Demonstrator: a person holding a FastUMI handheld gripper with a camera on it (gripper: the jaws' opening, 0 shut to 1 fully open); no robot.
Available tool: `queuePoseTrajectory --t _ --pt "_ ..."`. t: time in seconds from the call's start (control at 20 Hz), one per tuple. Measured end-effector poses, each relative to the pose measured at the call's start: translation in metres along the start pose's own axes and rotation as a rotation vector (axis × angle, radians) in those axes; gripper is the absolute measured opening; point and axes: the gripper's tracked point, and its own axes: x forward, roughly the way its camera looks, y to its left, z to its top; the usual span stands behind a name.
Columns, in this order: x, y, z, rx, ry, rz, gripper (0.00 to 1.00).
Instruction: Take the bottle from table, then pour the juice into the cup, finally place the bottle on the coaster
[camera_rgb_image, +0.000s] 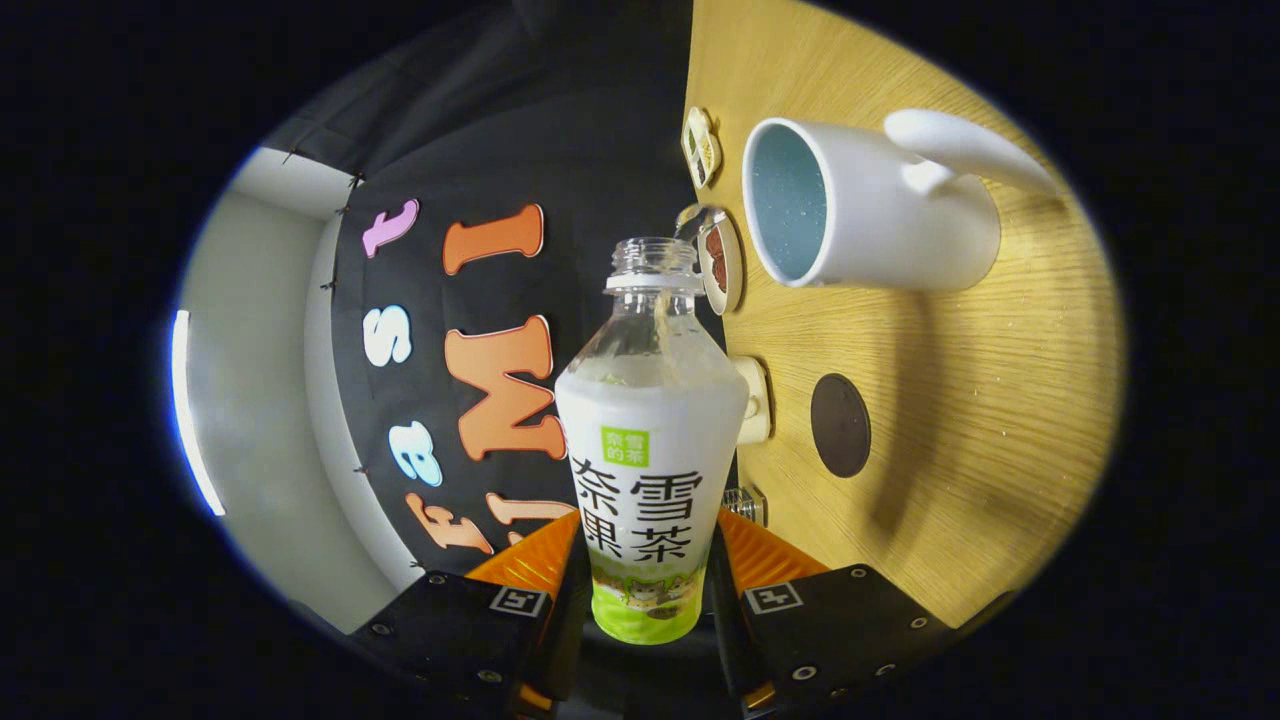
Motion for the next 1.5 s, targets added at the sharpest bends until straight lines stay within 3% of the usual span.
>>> queuePoseTrajectory --t 1.5 --pt "0.002 0.013 0.018 0.140 -0.026 0.012 0.57"
